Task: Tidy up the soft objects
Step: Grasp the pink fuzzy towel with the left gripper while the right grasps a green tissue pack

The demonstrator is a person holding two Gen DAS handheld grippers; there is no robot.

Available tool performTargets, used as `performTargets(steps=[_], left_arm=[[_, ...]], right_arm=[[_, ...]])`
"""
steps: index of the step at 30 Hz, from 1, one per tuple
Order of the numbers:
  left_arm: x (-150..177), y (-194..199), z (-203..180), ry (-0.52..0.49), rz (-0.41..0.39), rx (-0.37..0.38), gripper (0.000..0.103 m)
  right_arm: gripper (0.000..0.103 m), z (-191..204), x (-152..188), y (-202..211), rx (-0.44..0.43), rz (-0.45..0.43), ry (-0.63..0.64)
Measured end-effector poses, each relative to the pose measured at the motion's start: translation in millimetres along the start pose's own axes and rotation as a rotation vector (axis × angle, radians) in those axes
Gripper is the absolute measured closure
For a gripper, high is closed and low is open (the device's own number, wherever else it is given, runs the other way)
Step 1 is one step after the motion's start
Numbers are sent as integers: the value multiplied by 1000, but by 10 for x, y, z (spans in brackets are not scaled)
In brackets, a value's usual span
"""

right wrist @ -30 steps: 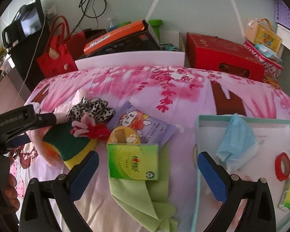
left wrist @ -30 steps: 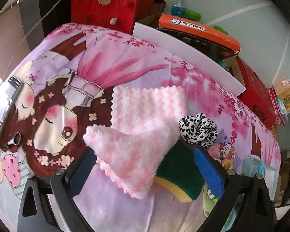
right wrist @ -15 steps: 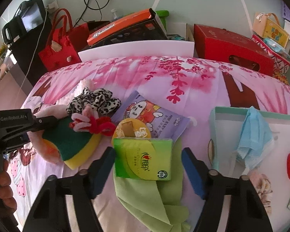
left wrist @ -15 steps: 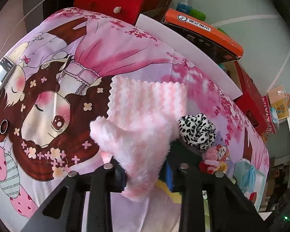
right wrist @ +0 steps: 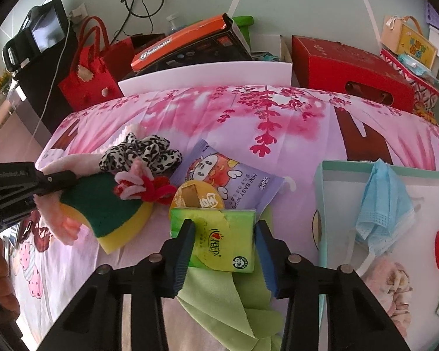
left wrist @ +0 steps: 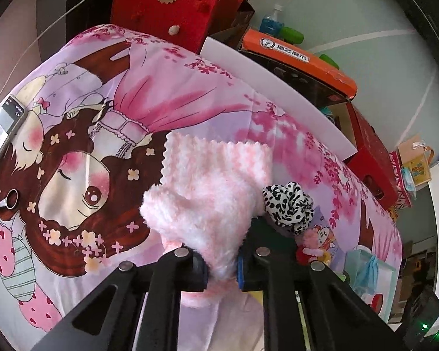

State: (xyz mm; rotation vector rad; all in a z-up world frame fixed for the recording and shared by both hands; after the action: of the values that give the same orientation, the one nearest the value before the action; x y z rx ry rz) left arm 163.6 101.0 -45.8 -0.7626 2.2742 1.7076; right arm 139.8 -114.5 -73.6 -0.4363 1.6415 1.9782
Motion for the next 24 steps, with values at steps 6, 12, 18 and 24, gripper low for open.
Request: performTargets(steps=[6,12,18,24], left_arm=[[-16,74,16,3,-19,3,90],[-23,110,18,3,-27,2,90],[-22,102,9,1,-22,0,90],[-13,82,-1,-5,-14,-5,90]], right_arm=[[58,-18,-13,4,-5,-6,-6],[46,-53,-18,6,16,-14,-6],[35,-60,-24,-13,9,-10,-14],[34,90,14,-16,14,-15,44]])
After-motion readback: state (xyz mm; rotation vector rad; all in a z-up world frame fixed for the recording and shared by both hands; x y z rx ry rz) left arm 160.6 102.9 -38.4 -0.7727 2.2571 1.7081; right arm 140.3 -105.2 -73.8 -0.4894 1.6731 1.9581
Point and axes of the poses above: each gripper's, at about its wrist camera, not at the fingertips, and y roughly against the way its jaws point, z to its left, x to its underside, the point moved 5 cm from there along -y, roughly the way its jaws point, and after that the axes turned 9 degrees about -y, right-handed, at the moved point
